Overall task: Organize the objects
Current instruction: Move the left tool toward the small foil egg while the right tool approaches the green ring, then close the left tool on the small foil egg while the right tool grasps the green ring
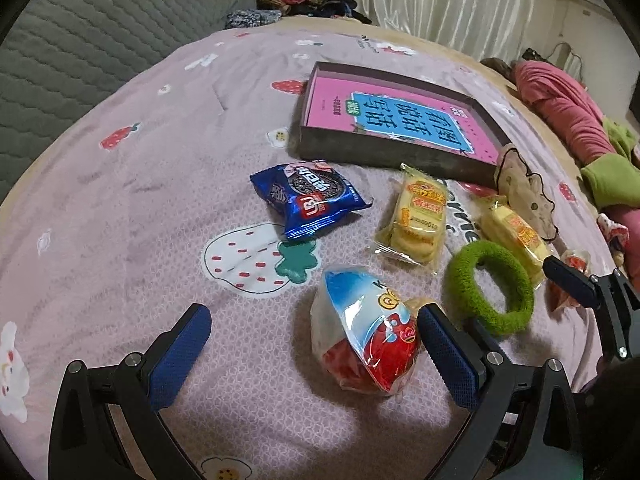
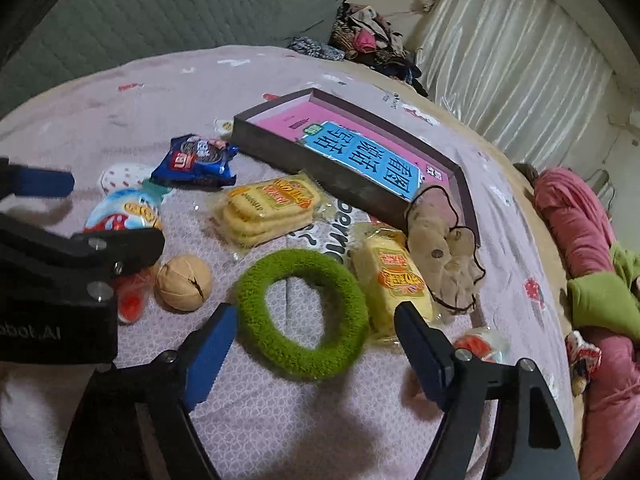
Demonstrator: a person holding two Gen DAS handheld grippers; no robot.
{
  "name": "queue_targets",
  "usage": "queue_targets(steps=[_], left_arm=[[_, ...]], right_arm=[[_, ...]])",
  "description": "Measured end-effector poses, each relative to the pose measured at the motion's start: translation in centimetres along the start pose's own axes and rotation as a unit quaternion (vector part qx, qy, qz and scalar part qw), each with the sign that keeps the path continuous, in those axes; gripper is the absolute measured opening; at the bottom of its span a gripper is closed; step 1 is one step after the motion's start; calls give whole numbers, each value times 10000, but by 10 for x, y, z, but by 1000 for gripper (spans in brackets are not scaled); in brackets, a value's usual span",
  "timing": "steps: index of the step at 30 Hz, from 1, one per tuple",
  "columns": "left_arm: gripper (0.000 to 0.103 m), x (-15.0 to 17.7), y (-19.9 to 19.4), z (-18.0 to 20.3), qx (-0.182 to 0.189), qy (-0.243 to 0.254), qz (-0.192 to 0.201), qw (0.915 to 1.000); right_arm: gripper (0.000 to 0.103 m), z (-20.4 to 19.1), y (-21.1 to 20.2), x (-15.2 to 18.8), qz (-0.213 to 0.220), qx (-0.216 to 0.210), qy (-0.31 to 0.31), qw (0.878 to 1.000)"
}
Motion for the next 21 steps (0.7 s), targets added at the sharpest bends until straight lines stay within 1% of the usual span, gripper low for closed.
queue_targets(steps=[2, 3, 7, 9, 12, 13, 14, 15, 16, 17, 18, 19, 21], left_arm=[[103, 2, 1, 0, 33, -24, -80, 10000], [103, 3, 2, -1, 31, -39, -98, 9999], [103, 7, 4, -4, 84, -140, -239, 9996], [103, 7, 5, -7, 121, -199, -259, 9994], [103, 10, 9, -6, 281, -291, -340, 9986], [102, 12, 11, -5, 320, -287, -394, 9983], [102, 15, 14, -5, 287, -268, -476, 9981], [100, 17, 17, -4, 269, -250, -530, 9979], [99, 20, 20, -3, 258, -235, -578, 9977], [99, 21, 21, -3, 229, -213, -595, 9977], [98, 21, 21, -2, 204, -179, -563, 9980], [94, 20, 19, 0, 224, -161, -528, 9982], [71, 18, 16, 2, 369, -198, -470, 9980]], right_arm=[[78, -5, 2, 0, -1, 106, -209, 9997], [76, -8, 4, 0, -24, 133, -327, 9994], [73, -14, 11, 0, -111, 170, -622, 9979], [71, -16, 15, -2, -177, 70, -621, 9979], [68, -17, 21, -3, -273, -33, -573, 9980], [65, -16, 22, -3, -299, -45, -565, 9979], [62, -18, 21, -4, -278, -31, -568, 9980], [54, -19, 20, -5, -242, -16, -589, 9980], [45, -20, 18, -5, -219, 14, -614, 9979], [41, -21, 16, -4, -205, 37, -640, 9977], [30, -22, 15, -5, -183, 15, -641, 9978], [21, -23, 15, -4, -203, -45, -618, 9979], [20, -26, 16, -1, -258, -159, -555, 9980]])
Point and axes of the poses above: each gripper's, at about its wrist camera, not at the fingertips, and y roughly the way its jaws point, z to its right, x to its underside, the point moved 10 cm from there along y, roughly the way its jaws point, and after that the axes turned 5 degrees about x, right-handed, at the moved point
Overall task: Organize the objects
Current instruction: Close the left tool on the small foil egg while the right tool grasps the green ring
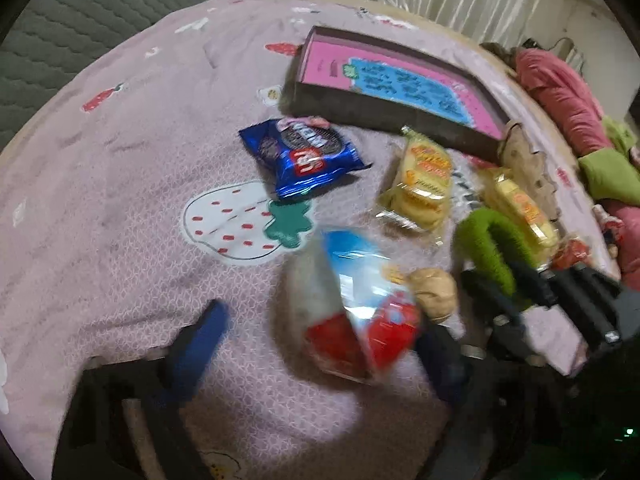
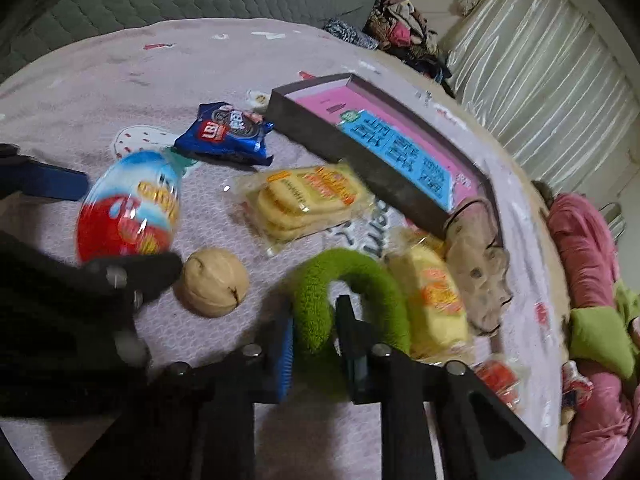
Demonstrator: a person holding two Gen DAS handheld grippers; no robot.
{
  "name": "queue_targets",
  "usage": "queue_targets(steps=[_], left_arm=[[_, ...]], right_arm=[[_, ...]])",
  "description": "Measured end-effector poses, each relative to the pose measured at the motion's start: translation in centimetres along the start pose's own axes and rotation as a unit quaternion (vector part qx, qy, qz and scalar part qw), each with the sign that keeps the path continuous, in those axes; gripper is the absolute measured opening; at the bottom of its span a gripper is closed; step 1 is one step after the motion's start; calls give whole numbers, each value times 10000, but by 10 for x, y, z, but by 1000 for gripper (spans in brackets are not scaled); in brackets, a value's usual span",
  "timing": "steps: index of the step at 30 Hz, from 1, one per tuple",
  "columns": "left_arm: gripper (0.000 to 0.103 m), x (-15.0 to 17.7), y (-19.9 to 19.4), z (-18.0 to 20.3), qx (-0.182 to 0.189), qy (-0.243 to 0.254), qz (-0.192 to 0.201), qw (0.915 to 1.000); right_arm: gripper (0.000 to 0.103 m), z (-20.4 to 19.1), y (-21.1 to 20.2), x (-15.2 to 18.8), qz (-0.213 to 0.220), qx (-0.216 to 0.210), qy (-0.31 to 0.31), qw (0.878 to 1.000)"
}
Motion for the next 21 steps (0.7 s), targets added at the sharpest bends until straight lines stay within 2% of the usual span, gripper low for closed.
queue_targets(steps=[3, 9, 12, 21], left_arm=[[57, -3, -3, 0, 124, -35, 47, 9999], [56, -3, -4, 1, 224, -32, 47, 9997], [56, -2, -6, 2, 159, 49, 58, 9998], [56, -2, -17, 11, 73, 326, 194, 9993]], right_arm=[[19, 1, -1, 1, 22, -70, 111, 9999], [15, 5, -5, 3, 41, -439, 470, 9979], [15, 6, -9, 6, 50, -568, 614, 9965], [15, 14, -25, 11, 81, -794, 969, 9921]])
Point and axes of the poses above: each gripper's, at about its wrist camera, not at the fingertips, and y roughly the way its jaws point, z to its right, x to its underside, the point moved 10 cm from there along y, roughly the way its jaws point, and after that the axes turned 5 degrees about x, right-handed, at the moved point
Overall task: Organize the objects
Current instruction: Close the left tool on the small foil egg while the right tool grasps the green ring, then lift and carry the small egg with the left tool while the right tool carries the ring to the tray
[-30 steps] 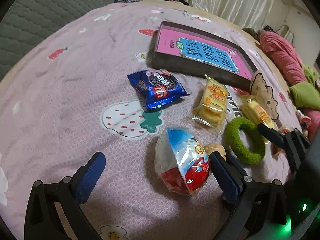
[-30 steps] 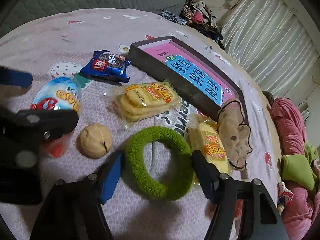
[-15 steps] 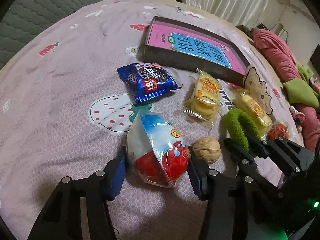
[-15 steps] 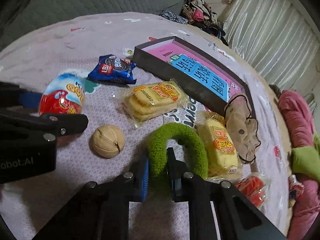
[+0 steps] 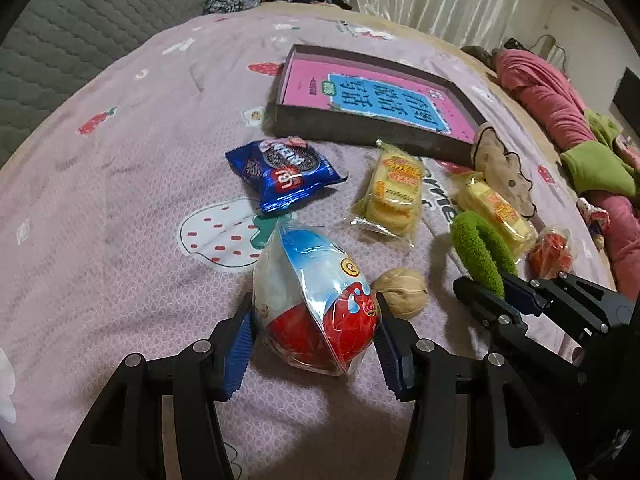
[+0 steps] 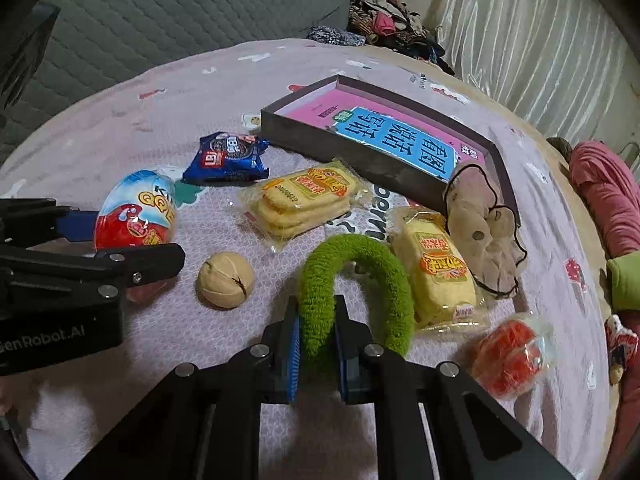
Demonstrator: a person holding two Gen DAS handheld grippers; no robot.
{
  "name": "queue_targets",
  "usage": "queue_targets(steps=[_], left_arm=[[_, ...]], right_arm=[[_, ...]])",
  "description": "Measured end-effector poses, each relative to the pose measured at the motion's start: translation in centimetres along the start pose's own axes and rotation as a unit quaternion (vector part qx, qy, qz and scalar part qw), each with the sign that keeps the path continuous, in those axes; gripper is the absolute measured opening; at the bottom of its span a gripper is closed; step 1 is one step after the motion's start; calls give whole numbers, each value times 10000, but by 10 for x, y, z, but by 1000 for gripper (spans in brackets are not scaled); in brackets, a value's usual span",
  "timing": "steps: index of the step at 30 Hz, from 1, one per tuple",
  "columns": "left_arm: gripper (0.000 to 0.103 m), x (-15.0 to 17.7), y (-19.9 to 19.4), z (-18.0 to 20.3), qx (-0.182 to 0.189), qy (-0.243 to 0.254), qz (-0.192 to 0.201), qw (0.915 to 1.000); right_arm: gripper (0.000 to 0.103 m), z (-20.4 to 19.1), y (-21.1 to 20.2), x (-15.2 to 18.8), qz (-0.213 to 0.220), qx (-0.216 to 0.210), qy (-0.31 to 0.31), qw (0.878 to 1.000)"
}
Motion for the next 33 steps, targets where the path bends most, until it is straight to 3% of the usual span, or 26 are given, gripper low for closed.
queue_targets(steps=[16, 33], left_arm=[[56, -3, -23, 16, 40, 373, 286, 9989], [56, -9, -58, 38, -54, 729, 656, 9952]], right_arm=[[14, 14, -44, -4, 252, -294, 590, 9975], [15, 38, -93, -21, 599, -269, 841, 9943]])
Point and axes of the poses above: each gripper's, at about its wrist camera, not at the fingertips, and y roughly the way its jaws point, z to its right, x to its underside, the point moved 10 cm from there along y, roughly the way its jaws point, and after that the axes turned 5 degrees about x, right-handed, at the moved point
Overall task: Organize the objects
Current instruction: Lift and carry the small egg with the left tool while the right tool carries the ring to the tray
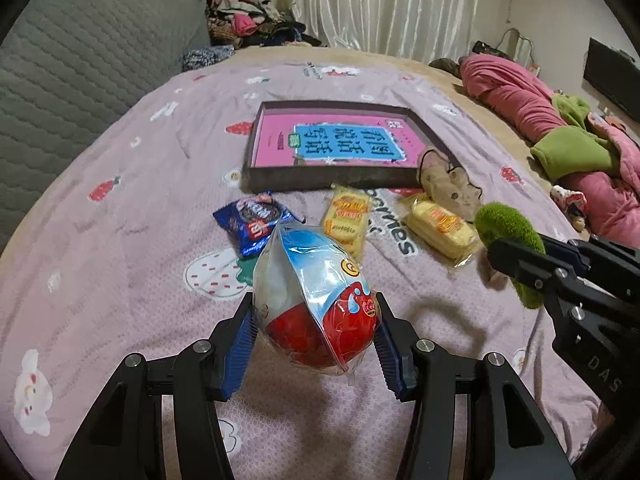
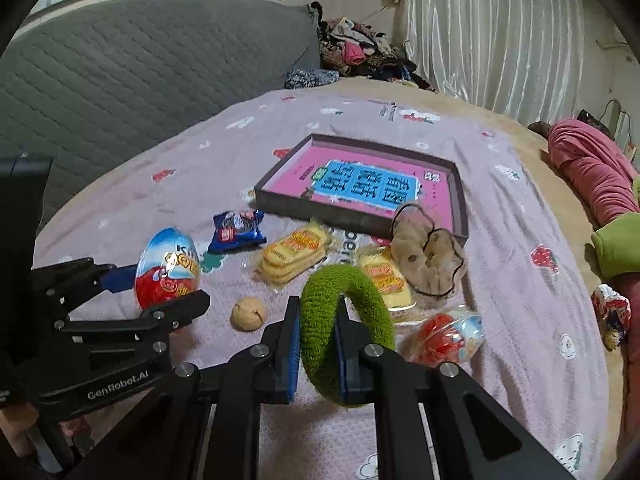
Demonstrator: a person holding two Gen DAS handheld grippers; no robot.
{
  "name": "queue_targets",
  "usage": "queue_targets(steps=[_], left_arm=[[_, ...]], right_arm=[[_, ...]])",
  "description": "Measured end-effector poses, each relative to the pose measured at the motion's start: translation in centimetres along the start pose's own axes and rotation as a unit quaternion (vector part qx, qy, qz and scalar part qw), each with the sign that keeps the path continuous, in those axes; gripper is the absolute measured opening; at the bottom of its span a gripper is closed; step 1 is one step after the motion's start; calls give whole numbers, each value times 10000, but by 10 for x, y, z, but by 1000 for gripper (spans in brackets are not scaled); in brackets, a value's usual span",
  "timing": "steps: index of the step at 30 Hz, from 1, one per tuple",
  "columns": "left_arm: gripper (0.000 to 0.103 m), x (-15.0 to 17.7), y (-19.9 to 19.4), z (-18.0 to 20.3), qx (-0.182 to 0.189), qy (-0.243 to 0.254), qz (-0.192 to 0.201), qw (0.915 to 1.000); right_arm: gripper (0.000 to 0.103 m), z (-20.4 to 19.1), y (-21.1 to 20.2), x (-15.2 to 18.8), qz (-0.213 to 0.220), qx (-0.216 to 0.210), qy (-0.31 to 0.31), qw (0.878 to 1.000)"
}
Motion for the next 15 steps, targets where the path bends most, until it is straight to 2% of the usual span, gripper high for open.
queue_targets(steps=[9, 15], left_arm=[[56, -51, -27, 16, -19, 131, 277, 9995], [56, -86, -29, 18, -27, 180, 363, 9992]], right_arm=[[15, 16, -19, -29, 241, 19, 25, 9997], [15, 29, -28, -53, 399, 46, -31, 9992]])
Point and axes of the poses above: each gripper's, at about its wrist camera, not at the fingertips, and y roughly the way its jaws point, z to its right, x to its underside, the point moved 10 cm from there along y, roughly the way its jaws point, and after that the axes turned 5 degrees about x, right-handed, at the moved point
